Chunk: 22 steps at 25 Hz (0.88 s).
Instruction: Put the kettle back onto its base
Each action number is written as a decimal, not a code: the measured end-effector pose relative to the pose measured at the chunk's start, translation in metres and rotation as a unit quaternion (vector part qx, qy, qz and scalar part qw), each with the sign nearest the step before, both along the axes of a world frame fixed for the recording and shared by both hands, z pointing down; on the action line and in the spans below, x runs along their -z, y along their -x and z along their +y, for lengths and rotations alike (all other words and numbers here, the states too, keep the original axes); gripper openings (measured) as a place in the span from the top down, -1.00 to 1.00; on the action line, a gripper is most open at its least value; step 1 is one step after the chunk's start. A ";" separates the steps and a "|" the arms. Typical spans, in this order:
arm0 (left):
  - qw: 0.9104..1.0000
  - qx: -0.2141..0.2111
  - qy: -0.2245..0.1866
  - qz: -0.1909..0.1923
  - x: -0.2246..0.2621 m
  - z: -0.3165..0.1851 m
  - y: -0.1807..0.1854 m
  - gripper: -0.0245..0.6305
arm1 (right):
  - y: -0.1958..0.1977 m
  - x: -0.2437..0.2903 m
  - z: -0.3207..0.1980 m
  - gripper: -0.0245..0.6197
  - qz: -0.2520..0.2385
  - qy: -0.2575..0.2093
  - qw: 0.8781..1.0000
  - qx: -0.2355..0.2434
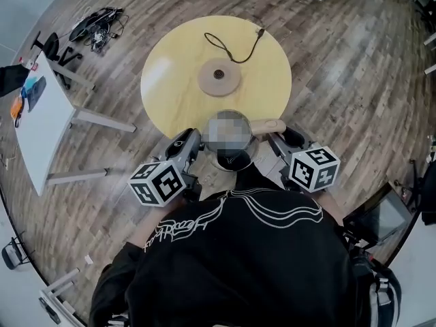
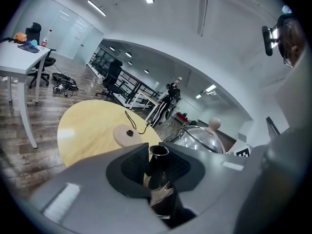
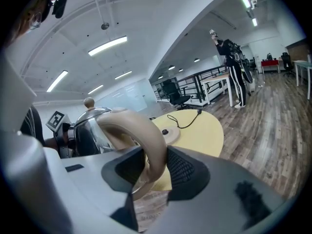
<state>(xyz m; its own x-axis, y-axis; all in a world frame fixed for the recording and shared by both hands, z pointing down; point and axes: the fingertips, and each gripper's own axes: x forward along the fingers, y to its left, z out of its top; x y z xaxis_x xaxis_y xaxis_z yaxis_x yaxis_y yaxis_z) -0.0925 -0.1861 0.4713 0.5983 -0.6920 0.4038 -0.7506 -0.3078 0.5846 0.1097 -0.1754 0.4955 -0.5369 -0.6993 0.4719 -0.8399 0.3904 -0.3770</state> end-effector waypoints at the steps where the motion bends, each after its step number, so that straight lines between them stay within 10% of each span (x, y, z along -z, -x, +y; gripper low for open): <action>1: 1.000 0.002 0.001 -0.002 -0.001 -0.009 0.000 0.72 | 0.000 -0.001 -0.010 0.49 0.000 0.000 1.000 0.002; 22: 0.998 0.031 -0.017 -0.042 -0.023 -0.197 0.012 0.73 | 0.015 -0.035 -0.202 0.50 0.032 0.002 0.997 0.076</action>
<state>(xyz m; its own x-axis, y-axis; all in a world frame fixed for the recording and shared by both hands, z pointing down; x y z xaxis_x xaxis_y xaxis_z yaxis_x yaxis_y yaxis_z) -0.1050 -0.3827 0.4948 0.5184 -0.7416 0.4258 -0.8149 -0.2774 0.5089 0.0944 -0.3776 0.5310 -0.6057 -0.6095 0.5115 -0.7931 0.5139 -0.3269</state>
